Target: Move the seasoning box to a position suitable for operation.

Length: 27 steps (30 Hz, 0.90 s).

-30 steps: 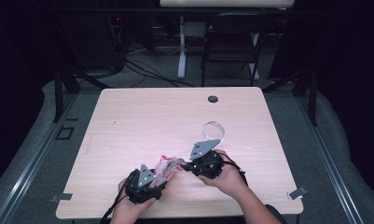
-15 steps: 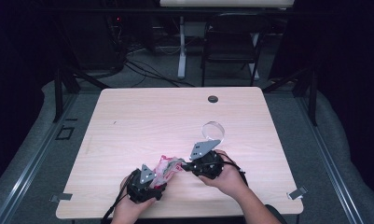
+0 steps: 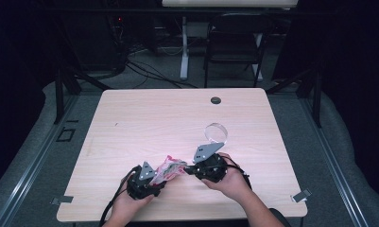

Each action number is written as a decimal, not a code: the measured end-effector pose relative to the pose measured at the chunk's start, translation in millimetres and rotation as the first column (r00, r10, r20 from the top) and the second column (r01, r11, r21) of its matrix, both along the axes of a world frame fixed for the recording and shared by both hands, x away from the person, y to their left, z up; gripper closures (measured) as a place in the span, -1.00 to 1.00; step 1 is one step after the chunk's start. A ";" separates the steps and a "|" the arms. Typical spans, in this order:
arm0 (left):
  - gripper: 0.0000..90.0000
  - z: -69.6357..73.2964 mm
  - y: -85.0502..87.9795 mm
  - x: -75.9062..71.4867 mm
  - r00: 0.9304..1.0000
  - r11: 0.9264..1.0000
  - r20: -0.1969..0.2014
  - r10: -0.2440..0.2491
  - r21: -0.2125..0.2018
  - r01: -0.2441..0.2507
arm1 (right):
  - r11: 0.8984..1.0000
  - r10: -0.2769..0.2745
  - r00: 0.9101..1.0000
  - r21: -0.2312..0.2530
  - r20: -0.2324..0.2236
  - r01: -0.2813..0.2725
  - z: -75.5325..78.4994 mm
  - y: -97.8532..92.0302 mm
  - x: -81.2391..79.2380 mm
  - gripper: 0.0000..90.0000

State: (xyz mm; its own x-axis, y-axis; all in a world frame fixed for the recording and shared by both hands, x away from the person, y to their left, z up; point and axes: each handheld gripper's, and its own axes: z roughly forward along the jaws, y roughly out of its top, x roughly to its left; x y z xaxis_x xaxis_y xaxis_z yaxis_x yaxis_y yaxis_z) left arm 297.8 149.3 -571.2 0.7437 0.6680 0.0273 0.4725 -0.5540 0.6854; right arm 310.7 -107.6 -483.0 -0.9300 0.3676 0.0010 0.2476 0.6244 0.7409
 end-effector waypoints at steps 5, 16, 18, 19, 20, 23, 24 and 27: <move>0.19 1.0 -2.3 12.0 0.999 1.000 0.020 -0.029 0.005 0.029 | 1.000 -0.010 1.000 -0.004 0.007 0.010 0.0 -0.7 0.6 1.00; 0.20 -0.7 -2.1 17.9 0.998 0.999 0.027 -0.049 -0.003 0.049 | 0.999 -0.045 0.999 -0.010 0.014 0.046 4.0 -2.0 -3.2 0.76; 0.20 -1.0 -1.9 17.9 0.999 0.999 0.025 -0.048 -0.006 0.048 | 0.999 -0.047 0.999 -0.012 0.025 0.047 7.8 -2.8 -3.4 0.65; 0.19 -1.3 -2.1 17.8 0.999 0.999 0.025 -0.047 -0.006 0.047 | 0.999 -0.049 0.998 -0.008 0.032 0.049 9.7 -2.8 -3.0 0.60; 0.19 -1.4 -2.3 17.8 0.998 0.999 0.029 -0.047 -0.005 0.047 | 0.998 -0.055 0.998 -0.008 0.040 0.055 12.1 -2.5 -2.8 0.57; 0.19 -1.7 -2.7 17.4 0.999 0.999 0.029 -0.046 -0.003 0.046 | 0.999 -0.048 0.997 -0.013 0.065 0.049 21.4 -0.2 -1.7 0.45; 0.19 -2.1 -2.9 17.3 0.999 0.999 0.033 -0.043 -0.004 0.043 | 0.999 -0.048 0.996 -0.006 0.077 0.049 24.0 1.2 -1.2 0.43; 0.19 -2.1 -2.6 17.1 0.999 0.999 0.028 -0.043 -0.004 0.043 | 0.999 -0.045 0.994 -0.016 0.098 0.046 28.4 5.4 0.2 0.32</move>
State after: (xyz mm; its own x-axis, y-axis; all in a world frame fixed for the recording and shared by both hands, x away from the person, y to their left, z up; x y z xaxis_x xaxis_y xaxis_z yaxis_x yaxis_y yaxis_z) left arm 315.0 146.8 -573.2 0.7709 0.6354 0.0450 0.4290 -0.5702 0.7006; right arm 310.9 -102.2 -454.6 -0.9077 0.4087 -0.0956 0.2034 0.6277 0.7514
